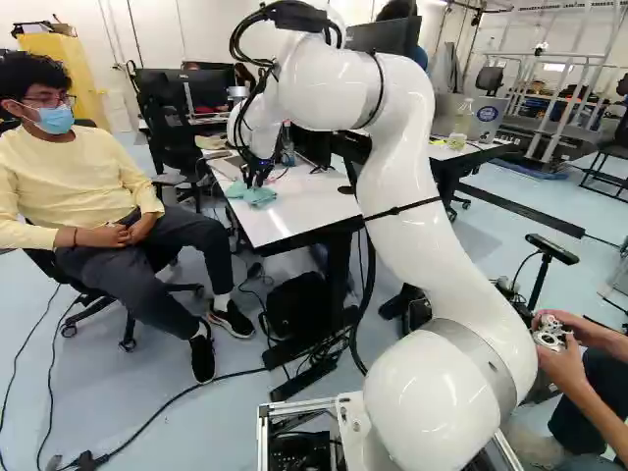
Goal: Clean the table with the green towel
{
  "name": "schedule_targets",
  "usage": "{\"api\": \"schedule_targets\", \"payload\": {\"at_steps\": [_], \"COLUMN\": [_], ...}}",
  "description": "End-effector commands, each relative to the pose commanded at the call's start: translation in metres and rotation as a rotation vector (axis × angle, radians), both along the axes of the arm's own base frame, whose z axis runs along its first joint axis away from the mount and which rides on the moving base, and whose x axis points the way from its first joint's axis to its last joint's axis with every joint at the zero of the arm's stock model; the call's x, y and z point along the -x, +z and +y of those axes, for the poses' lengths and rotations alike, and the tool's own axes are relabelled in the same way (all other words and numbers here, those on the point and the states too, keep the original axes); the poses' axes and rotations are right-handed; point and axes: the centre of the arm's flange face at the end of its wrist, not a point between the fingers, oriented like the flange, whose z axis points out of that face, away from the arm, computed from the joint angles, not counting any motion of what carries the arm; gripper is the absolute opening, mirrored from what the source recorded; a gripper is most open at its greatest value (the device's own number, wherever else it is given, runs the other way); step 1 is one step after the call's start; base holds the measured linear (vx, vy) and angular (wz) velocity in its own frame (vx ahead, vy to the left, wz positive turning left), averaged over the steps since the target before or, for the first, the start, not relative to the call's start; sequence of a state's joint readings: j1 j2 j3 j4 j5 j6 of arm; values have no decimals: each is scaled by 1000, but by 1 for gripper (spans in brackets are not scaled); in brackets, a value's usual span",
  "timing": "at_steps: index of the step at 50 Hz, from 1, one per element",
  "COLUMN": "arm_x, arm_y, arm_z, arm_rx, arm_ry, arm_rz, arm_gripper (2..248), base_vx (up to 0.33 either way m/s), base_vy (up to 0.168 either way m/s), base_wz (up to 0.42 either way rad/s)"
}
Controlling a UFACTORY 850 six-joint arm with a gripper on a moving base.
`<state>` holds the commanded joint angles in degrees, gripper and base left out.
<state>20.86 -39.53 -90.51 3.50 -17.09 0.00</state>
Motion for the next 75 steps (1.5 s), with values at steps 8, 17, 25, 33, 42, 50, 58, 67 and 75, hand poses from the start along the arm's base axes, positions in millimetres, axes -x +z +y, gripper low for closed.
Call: {"api": "schedule_targets", "payload": {"at_steps": [8, 17, 25, 33, 42, 50, 58, 67, 75], "arm_x": [10, 25, 38, 53, 67, 75, 73, 61, 51], "arm_y": [1, 3, 4, 6, 6, 7, 6, 5, 4], "arm_z": [-10, -20, -25, -24, -15, -2, 12, 23, 26], "arm_rx": [5, 11, 15, 20, 23, 25, 23, 18, 14], "arm_ry": [-8, -14, -14, -6, 15, 37, 56, 64, 61], "arm_rz": [13, 29, 41, 52, 60, 62, 56, 43, 34], "arm_gripper": [51, 51, 51, 51, 51, 51, 51, 51, 51], "base_vx": [0, 0, 0, 0, 0, 0, 0, 0, 0], "base_vy": [0, 0, 0, 0, 0, 0, 0, 0, 0], "base_wz": [0, 0, 0, 0, 0, 0, 0, 0, 0]}}
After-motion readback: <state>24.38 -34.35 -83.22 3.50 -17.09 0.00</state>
